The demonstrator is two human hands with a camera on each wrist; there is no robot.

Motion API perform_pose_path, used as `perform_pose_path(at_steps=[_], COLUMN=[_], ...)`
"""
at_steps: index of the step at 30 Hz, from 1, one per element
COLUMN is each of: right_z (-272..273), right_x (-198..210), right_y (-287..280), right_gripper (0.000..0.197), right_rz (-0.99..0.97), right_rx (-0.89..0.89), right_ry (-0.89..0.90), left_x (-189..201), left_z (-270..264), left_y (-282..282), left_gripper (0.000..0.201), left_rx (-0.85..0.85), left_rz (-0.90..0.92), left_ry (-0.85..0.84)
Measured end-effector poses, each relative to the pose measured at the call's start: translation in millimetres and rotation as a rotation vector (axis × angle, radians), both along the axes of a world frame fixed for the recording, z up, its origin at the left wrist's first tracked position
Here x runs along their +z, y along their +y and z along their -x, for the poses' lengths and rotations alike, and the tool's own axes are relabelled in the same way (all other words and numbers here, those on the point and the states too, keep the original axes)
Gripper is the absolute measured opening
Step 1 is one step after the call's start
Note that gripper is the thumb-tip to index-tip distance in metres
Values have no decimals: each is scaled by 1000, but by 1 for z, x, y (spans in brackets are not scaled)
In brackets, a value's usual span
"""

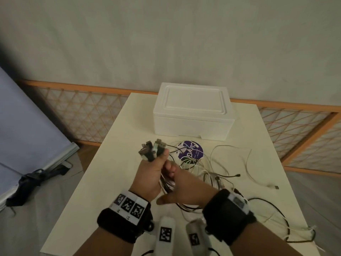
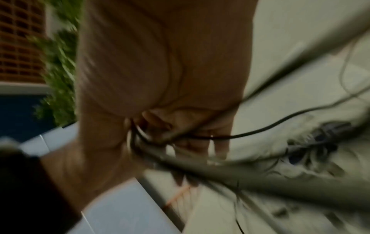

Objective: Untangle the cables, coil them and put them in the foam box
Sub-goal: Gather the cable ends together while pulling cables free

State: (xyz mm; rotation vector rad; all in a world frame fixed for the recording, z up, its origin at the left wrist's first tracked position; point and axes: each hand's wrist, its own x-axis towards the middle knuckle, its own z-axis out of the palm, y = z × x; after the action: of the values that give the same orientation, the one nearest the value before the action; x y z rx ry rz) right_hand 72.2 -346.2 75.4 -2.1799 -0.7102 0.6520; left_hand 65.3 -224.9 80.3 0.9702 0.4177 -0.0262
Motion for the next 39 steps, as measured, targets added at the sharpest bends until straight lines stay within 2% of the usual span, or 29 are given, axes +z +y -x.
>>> perform_pose_path(at_steps=[2, 4, 7, 10, 12, 13, 15, 16, 19, 22, 25, 29, 35, 39], right_z=[2, 4, 7, 6, 1, -3, -16, -22, -35, -42, -48, -52, -61, -66], right_x=[-20, -37, -60, -73, -74, -73, -74, -77, -99, -125, -135, -137, -132, -118], right_y=[3, -14, -50, -69, -69, -65, -48, -36, -1, 13, 15, 14, 3, -4], right_gripper=[43, 24, 25, 50, 61, 59, 45, 40, 30, 29, 32, 22, 21, 23], right_rz=[177, 427, 592, 679, 578, 470, 308, 294, 424, 558, 546, 604, 579, 474], right_rx=[74, 147, 108, 137, 107, 58, -61, -81, 31, 123, 56, 83, 68, 29], right_ry=[-4, -125, -224, -17, 129, 137, 30, -55, -230, -337, -346, -388, -383, -466], left_x=[3, -3, -31, -71, -93, -100, -106, -107, -103, -101, -101, -96, -86, -78], left_z=[2, 7, 28, 55, 65, 67, 69, 68, 62, 58, 59, 55, 41, 30], left_y=[9, 36, 73, 88, 93, 95, 95, 94, 88, 87, 86, 81, 76, 68], left_gripper=[30, 26, 27, 30, 28, 26, 22, 20, 17, 8, 2, 5, 3, 4], left_rx=[16, 80, 194, 286, 316, 318, 300, 286, 249, 220, 205, 191, 147, 114], left_rz=[-9, 37, 147, 189, 182, 177, 151, 132, 51, -72, -142, -104, -182, -173], left_ry=[4, 26, 117, 285, 380, 417, 459, 466, 472, 476, 445, 375, 323, 262])
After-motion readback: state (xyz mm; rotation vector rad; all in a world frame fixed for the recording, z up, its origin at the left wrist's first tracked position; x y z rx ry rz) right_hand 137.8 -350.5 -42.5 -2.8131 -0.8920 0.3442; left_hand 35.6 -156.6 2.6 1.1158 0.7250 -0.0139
